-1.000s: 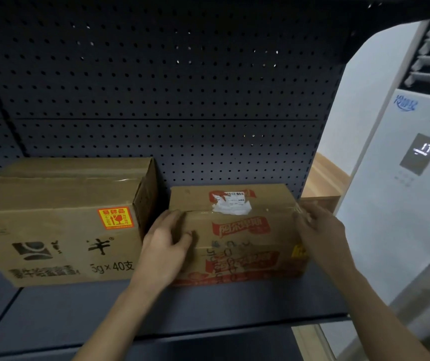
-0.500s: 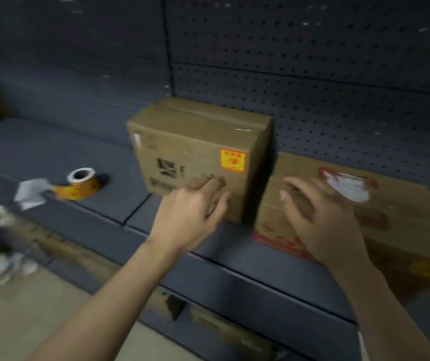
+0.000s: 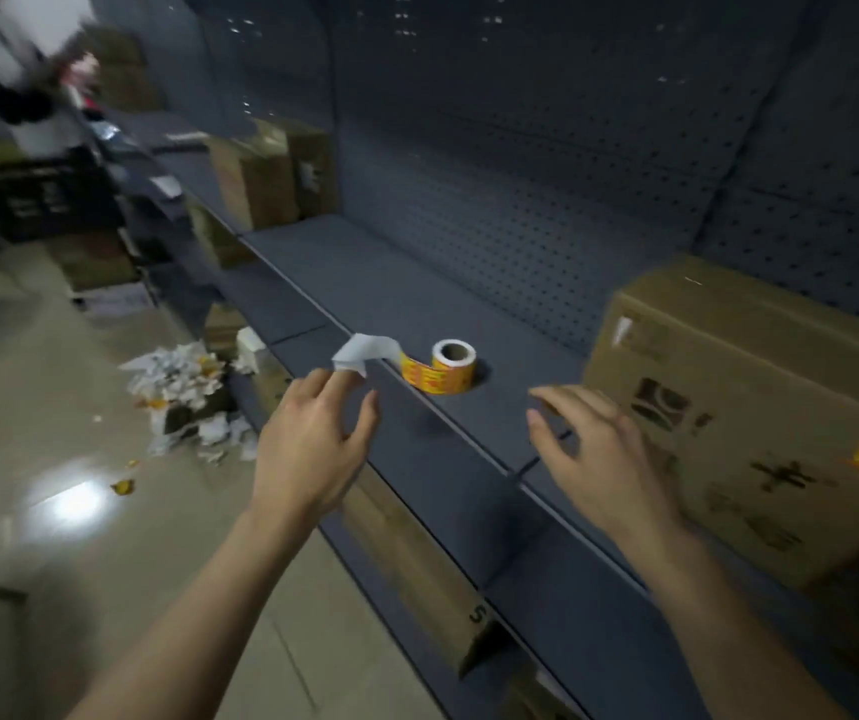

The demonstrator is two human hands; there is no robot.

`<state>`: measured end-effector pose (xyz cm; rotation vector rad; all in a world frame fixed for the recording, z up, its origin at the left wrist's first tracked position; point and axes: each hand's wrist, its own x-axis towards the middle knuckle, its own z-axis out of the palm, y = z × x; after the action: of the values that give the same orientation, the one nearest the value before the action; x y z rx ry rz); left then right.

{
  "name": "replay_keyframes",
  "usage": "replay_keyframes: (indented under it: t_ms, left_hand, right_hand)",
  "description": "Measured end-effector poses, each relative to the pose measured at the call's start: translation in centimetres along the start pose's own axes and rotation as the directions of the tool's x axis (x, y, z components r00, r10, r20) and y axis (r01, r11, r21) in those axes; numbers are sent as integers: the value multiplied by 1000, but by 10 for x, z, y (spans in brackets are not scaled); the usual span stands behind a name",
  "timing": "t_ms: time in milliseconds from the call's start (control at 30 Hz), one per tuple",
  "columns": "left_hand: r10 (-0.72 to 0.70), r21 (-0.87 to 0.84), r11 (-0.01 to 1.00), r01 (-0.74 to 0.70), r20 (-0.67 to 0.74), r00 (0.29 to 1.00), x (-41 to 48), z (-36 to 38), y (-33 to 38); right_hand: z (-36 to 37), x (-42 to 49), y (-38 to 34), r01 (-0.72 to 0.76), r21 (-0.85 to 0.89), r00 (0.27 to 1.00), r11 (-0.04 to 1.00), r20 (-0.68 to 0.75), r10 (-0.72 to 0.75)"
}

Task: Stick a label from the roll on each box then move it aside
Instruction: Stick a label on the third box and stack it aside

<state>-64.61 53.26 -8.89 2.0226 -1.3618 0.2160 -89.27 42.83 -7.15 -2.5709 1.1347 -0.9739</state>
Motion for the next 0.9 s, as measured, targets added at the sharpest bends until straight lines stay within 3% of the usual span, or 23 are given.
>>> replay_keyframes:
  t_ms: [300, 733, 900]
  left_hand:
    - [-92, 42, 994, 99, -134, 987, 35, -45, -155]
    - [-205, 143, 959, 247, -254, 945, 93, -62, -265]
    - [-197, 295, 914, 279, -281, 939, 136, -66, -307]
  right_hand:
    - [131, 100, -114, 242, 32, 970, 970, -10, -241]
    - [260, 207, -175, 445, 99, 892, 890, 36, -450]
    - [319, 270, -200, 501, 178, 860, 847, 5, -510]
